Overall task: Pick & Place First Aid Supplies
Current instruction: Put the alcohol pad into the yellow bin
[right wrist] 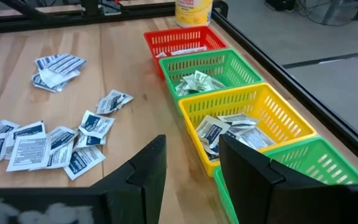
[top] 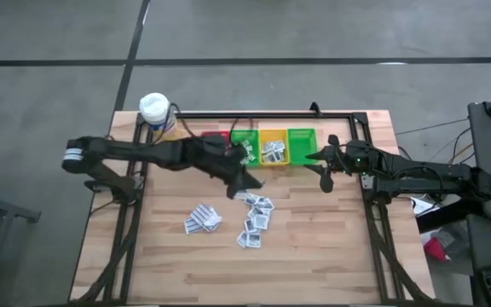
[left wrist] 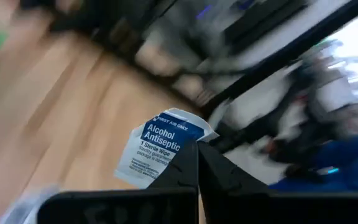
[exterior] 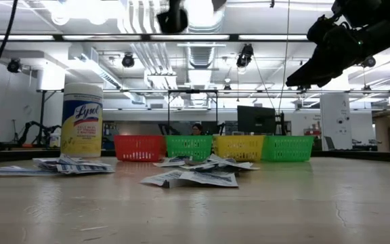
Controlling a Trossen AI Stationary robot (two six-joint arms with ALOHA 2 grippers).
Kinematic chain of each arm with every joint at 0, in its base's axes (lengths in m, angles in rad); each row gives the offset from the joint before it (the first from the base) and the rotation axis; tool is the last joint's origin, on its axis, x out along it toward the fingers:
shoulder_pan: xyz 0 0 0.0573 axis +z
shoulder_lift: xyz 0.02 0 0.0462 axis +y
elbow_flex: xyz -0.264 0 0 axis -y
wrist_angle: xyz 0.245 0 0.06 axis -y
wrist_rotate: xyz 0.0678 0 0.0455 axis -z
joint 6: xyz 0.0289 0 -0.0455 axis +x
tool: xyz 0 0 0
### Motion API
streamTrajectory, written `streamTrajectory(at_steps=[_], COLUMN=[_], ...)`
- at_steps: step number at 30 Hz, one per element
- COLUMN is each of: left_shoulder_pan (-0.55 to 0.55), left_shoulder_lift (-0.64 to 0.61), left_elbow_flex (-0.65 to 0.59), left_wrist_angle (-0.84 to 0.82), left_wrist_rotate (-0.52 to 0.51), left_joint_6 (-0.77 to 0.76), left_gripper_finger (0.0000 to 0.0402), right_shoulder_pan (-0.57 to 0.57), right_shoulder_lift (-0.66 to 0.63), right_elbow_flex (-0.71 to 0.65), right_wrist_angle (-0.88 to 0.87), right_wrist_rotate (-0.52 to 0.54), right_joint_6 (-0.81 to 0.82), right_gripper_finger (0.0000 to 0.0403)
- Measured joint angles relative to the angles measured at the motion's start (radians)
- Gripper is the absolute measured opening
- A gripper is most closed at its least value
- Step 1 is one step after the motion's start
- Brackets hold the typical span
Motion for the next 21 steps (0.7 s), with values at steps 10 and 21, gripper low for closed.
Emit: streamTrajectory(at_steps=[10,21], left_shoulder_pan=[0.019,0.018], left_shoulder_lift=[0.007,0.054], left_elbow_flex=[0.001,0.002], left_wrist_angle=[0.506,0.346], left_wrist_rotate=[0.099,-0.111], left_joint_6=[-0.032,-0.012], left_gripper_finger=[0.0,0.0], right_shoulder_pan=[0.0,0.0], right_shoulder_lift=[0.0,0.0], right_elbow_flex=[0.0,0.0], right_wrist_angle=[0.0,0.0], right_wrist_rotate=[0.0,0.0], right_joint_6=[0.0,0.0], right_gripper_finger=[0.0146,0.0146])
